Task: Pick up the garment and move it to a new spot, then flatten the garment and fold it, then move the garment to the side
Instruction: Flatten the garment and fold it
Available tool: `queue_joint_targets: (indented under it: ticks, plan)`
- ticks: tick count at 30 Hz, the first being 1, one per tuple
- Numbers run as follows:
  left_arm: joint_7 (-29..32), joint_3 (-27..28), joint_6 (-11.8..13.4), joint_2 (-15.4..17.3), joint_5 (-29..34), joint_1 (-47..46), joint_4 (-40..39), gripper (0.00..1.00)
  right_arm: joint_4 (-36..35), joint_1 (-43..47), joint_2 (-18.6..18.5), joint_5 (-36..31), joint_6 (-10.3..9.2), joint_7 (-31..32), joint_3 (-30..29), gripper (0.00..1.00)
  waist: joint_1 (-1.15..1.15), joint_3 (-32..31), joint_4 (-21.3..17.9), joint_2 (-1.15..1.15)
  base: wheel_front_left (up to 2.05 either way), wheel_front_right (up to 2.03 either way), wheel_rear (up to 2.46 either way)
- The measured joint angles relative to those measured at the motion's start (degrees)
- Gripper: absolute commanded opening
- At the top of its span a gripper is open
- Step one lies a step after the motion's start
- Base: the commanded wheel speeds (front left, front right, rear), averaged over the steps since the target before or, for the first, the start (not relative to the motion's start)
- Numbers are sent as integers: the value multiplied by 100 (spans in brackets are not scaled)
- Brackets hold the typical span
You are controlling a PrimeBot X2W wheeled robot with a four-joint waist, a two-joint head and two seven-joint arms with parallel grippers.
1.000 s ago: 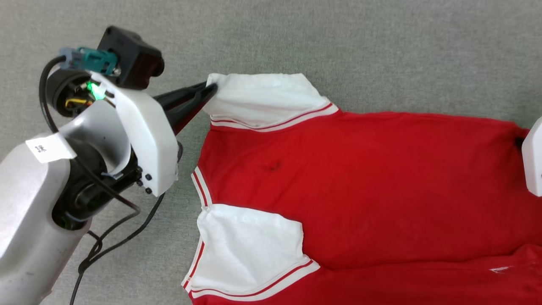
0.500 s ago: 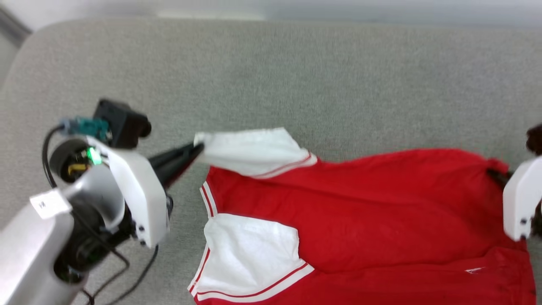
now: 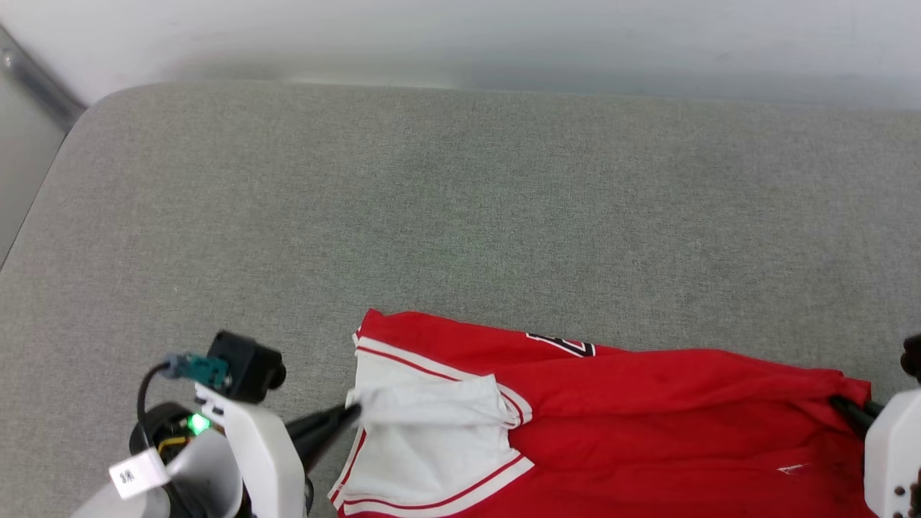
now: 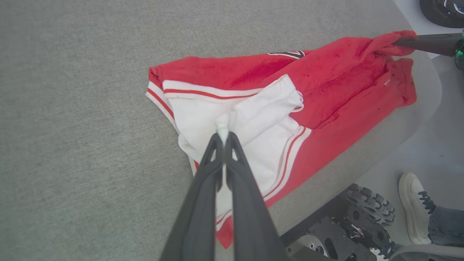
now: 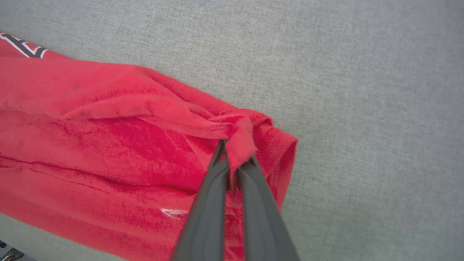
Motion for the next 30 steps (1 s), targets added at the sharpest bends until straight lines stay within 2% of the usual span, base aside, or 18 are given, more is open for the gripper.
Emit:
queue_joint_targets:
  ticks: [8,19,23,24,25,26,27,28,30]
  plan:
    - [-15,-249,76,36,13,498,259,0,16,517,-379,196,0,-191,242,0,0,-11,10,0,0,0,0]
    - [11,-504,60,-55,168,547,563,0,240,622,-1087,181,1,-472,843,0,0,6,31,0,0,0,0]
    - [12,-650,9,-141,253,546,715,0,357,620,-1143,246,0,-594,1028,0,0,2,21,0,0,0,0]
    - [10,-669,-5,-153,282,545,762,0,377,616,-1147,272,0,-603,1060,22,0,-1,16,0,0,0,0]
    - [0,-688,-12,-175,314,544,803,0,392,604,-1148,291,0,-650,1084,98,0,-7,10,0,0,0,0]
    - [-31,-706,-18,-207,325,543,843,22,422,592,-1140,307,0,-677,1088,100,0,-15,3,0,0,0,0]
    - [-48,-723,-32,-237,352,541,881,87,450,581,-1124,341,0,-697,1095,100,0,-26,-3,0,0,0,0]
    - [-86,-738,-33,-266,360,541,917,100,467,573,-1114,345,0,-695,1121,100,1,-44,-6,0,0,0,0]
    - [-170,-754,-42,-305,379,541,951,100,471,566,-1085,404,0,-688,1140,100,0,-94,-16,0,0,0,0]
